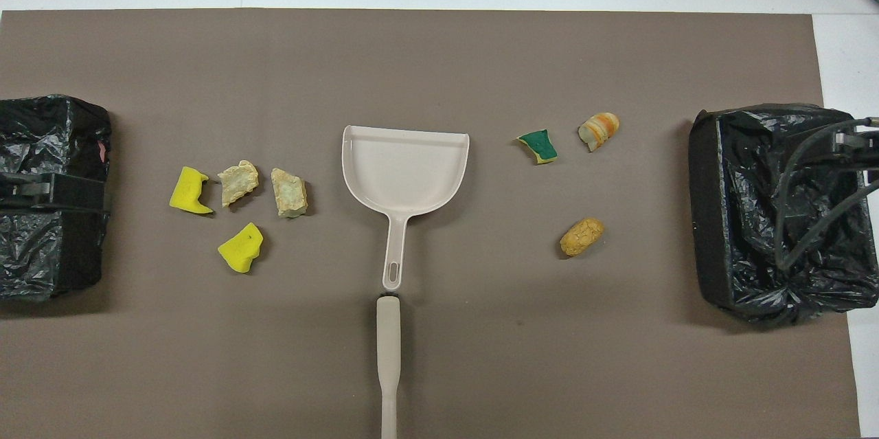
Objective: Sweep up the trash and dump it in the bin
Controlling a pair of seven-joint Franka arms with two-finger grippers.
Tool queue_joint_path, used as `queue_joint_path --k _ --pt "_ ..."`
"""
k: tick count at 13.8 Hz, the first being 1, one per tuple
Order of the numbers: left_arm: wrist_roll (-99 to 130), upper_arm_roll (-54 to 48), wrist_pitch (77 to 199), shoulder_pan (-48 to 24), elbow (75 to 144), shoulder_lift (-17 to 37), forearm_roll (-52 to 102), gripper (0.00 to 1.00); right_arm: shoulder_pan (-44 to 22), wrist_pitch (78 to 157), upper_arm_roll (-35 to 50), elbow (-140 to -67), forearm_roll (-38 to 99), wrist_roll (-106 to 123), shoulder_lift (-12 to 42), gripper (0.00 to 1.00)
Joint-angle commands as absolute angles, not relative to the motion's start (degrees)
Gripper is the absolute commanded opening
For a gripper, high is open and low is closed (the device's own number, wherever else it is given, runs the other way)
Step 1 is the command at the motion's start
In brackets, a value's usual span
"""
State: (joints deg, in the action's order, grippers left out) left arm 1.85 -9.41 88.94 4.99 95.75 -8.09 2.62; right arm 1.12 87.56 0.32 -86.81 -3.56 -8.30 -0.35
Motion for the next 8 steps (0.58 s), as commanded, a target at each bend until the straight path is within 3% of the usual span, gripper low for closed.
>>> queue_joint_path --k 1,8 --pt "1.93 -9.32 88.16 5.45 97.3 -9.58 3.52 1.0 1.14 86.04 0.7 -85.78 -3.87 -9.58 0.0 1.0" --pt "2.72 -9.84 87.8 4.92 97.64 -9.84 3.52 1.0 1.23 87.36 0.7 -86.4 -3.08 -9.4 -0.62 1.0"
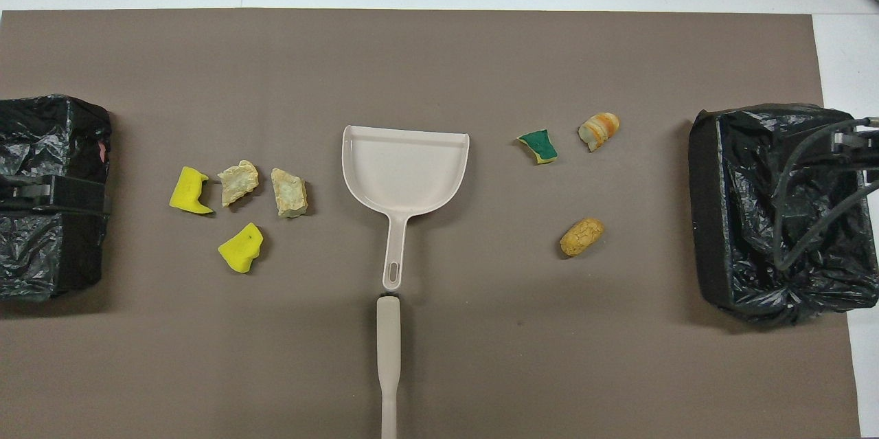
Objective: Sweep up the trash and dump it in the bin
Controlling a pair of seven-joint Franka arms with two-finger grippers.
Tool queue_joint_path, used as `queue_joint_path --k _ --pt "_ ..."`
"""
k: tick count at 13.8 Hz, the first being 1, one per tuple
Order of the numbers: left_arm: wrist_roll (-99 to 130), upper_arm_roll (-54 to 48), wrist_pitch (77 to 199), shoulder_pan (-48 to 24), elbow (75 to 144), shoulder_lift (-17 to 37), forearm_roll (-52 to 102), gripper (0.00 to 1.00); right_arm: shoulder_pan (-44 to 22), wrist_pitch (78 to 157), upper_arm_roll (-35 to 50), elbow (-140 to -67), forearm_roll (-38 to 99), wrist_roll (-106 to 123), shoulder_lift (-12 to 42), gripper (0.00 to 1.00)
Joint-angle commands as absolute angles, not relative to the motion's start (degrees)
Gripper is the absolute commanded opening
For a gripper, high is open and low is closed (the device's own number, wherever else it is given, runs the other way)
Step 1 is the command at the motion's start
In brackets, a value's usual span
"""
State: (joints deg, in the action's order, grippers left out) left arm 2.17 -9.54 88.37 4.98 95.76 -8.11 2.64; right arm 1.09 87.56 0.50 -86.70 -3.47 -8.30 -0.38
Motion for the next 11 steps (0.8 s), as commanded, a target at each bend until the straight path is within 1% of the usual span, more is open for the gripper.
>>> queue_joint_path --k 1,3,5,8,9,11 --pt "2.72 -9.93 87.72 4.66 97.91 -10.28 3.52 1.0 1.14 87.36 0.7 -86.48 -2.47 -9.67 -0.7 1.0" --pt "2.73 -9.93 86.15 3.61 98.78 -11.07 3.6 1.0 1.23 87.62 0.7 -86.66 -1.41 -9.76 -0.7 1.0" --pt "2.72 -10.02 84.99 2.3 101.67 -13.35 3.69 1.0 0.27 88.77 0.88 -86.75 -2.02 -11.32 -0.62 1.0" --pt "2.64 -10.02 86.13 1.23 110.36 -20.19 3.78 1.0 -3.24 92.36 0.88 -86.66 -2.02 -16.42 0.96 1.0" --pt "2.55 -10.02 86.22 1.14 113.09 -22.39 3.95 1.0 -5.51 93.68 0.88 -86.66 -2.02 -19.22 2.01 1.0" --pt "2.46 -10.02 86.84 1.14 116.35 -25.13 4.04 1.0 -9.13 96.93 0.88 -86.66 -2.46 -24.41 4.21 1.0"
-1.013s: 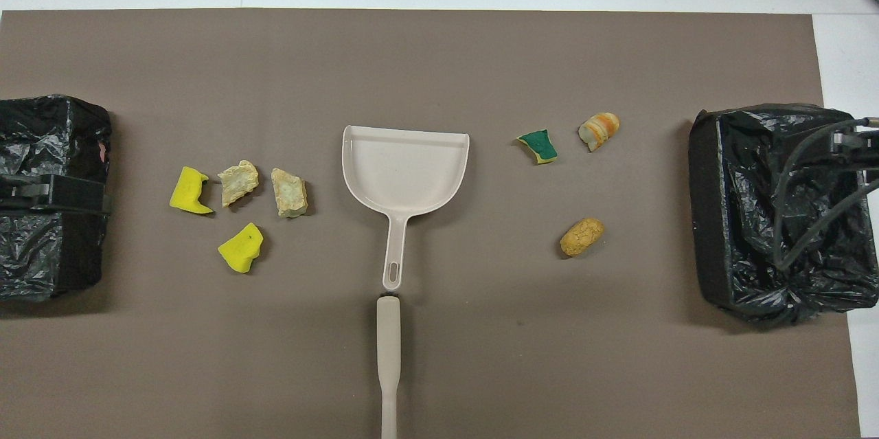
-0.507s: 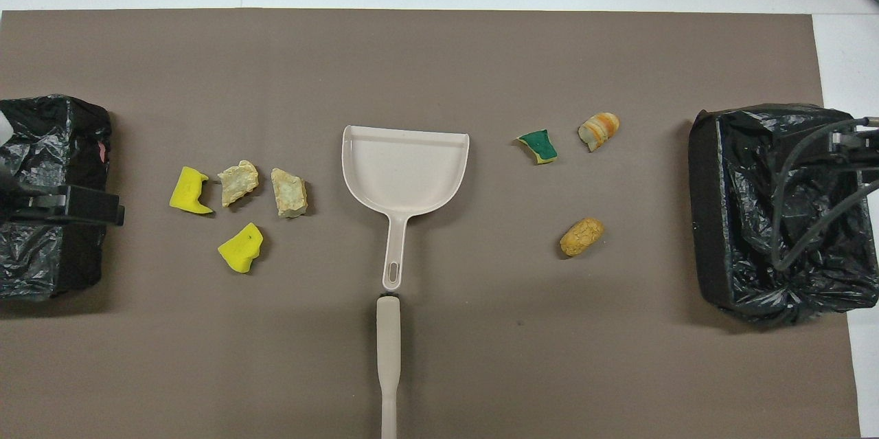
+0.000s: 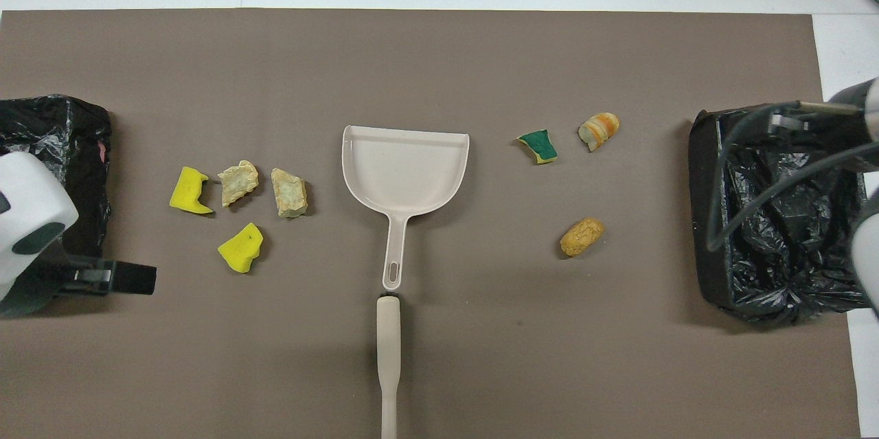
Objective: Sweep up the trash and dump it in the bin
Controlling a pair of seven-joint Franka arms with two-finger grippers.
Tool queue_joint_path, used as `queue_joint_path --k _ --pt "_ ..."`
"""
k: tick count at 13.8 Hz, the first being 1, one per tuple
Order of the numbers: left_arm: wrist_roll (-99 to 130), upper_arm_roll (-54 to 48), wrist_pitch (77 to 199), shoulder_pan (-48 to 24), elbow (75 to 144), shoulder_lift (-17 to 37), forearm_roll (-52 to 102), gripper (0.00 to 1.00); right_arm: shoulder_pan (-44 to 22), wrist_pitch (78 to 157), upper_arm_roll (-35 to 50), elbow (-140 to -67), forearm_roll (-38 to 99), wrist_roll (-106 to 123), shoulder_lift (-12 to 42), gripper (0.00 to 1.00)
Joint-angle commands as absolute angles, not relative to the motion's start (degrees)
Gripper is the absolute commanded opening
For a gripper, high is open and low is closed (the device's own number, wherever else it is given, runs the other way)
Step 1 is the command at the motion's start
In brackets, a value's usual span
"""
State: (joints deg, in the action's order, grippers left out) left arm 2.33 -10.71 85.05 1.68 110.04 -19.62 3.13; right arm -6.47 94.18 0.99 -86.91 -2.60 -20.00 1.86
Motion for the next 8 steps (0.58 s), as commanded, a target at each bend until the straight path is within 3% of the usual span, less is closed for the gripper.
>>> queue_joint_path --k 1,8 --pt "2.37 -10.02 86.57 1.14 116.89 -25.57 4.04 1.0 -11.23 98.68 0.88 -86.66 -3.07 -26.17 5.78 1.0" --pt "1.85 -9.93 86.4 1.14 120.5 -28.83 4.04 1.0 -25.03 101.6 0.7 -81.75 -3.43 -38.48 16.68 1.0"
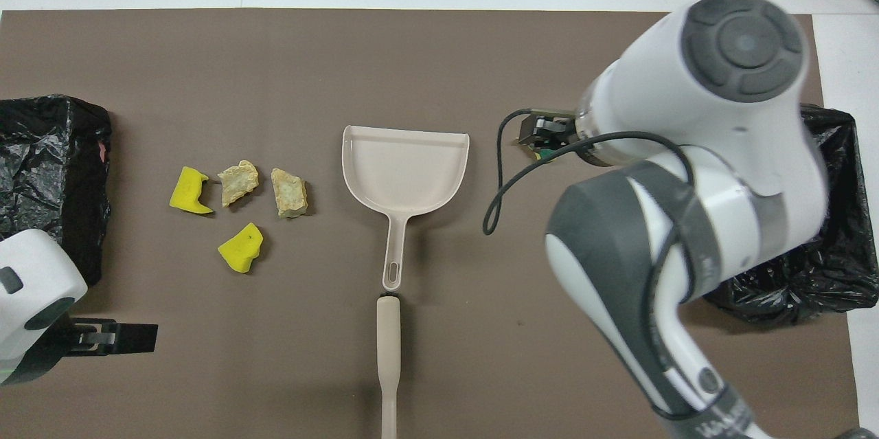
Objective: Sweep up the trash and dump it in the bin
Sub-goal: 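Reach the right gripper to the beige dustpan rim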
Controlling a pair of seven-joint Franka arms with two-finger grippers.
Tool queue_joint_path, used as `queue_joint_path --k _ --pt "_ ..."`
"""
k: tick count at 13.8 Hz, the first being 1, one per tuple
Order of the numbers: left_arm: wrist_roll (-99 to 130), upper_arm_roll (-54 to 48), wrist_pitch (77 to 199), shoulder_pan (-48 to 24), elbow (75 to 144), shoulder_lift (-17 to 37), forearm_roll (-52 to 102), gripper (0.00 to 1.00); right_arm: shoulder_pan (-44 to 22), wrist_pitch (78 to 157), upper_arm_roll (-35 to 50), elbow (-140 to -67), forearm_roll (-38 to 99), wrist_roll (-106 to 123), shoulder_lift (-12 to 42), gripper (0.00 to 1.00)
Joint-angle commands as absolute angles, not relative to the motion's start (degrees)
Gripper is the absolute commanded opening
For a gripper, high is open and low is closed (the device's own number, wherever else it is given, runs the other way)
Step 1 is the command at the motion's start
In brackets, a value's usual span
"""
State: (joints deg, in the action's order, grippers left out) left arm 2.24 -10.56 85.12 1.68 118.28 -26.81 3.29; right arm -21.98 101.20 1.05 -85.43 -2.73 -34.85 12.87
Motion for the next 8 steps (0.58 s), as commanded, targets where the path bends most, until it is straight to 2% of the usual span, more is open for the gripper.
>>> queue_joint_path --k 1,8 --pt "1.85 -9.93 86.22 1.14 120.5 -28.83 4.04 1.0 -26.09 101.6 0.88 -80.52 -3.6 -39.11 18.18 1.0" --pt "1.93 -9.93 85.96 1.14 120.5 -28.92 4.04 1.0 -36.46 102.92 0.79 -72.79 -4.66 -51.22 30.74 1.0"
